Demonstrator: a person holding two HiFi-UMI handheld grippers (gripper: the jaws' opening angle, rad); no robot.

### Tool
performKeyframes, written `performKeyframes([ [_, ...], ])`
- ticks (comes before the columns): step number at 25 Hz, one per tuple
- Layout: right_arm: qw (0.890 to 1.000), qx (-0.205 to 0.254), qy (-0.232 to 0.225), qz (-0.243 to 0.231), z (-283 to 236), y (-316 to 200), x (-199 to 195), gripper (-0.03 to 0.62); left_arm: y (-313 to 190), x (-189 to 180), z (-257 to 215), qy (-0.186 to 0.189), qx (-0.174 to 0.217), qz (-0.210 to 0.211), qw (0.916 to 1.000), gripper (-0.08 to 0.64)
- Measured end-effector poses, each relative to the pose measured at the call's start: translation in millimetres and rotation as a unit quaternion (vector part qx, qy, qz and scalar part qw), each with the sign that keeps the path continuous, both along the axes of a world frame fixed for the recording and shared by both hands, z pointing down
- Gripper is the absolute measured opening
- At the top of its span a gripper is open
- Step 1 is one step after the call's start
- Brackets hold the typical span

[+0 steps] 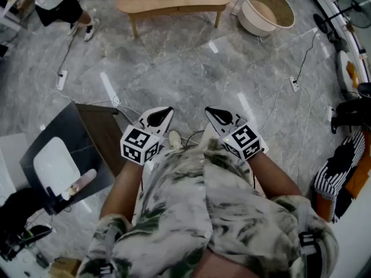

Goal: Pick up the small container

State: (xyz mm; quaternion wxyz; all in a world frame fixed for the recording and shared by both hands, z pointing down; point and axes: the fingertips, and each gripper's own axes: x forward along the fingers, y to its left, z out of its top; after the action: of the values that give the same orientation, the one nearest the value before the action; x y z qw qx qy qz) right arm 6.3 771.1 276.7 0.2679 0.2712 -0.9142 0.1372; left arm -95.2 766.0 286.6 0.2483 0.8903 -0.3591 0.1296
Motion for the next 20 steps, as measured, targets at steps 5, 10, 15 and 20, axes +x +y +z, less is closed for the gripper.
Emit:
performKeyframes([
  [5,1.000,-0.003,0.001,0.006,-1.5,-2.3,-3.8,0.018,-9.2,-6.0,2.8,0.004,0.003,-0.007,1.0000,0.023],
  [10,1.000,-0.004,-0.002,0.007,-1.5,-33.5,4.1,0.018,-42.0,-9.4,2.3,-0.006,0.008,-0.017,0.9998,0.023],
  [15,1.000,-0.017,-0.016,-0.008,7.8,-81.9,10.2,0.020,-98.0,-5.9,6.8,-0.003,0.009,-0.040,0.9992,0.026],
  [20,0.999,-0.017,-0.029,-0.032,11.6,-145.5,23.4,0.020,-175.7,6.9,5.0,-0.016,0.013,-0.053,0.9984,0.150],
])
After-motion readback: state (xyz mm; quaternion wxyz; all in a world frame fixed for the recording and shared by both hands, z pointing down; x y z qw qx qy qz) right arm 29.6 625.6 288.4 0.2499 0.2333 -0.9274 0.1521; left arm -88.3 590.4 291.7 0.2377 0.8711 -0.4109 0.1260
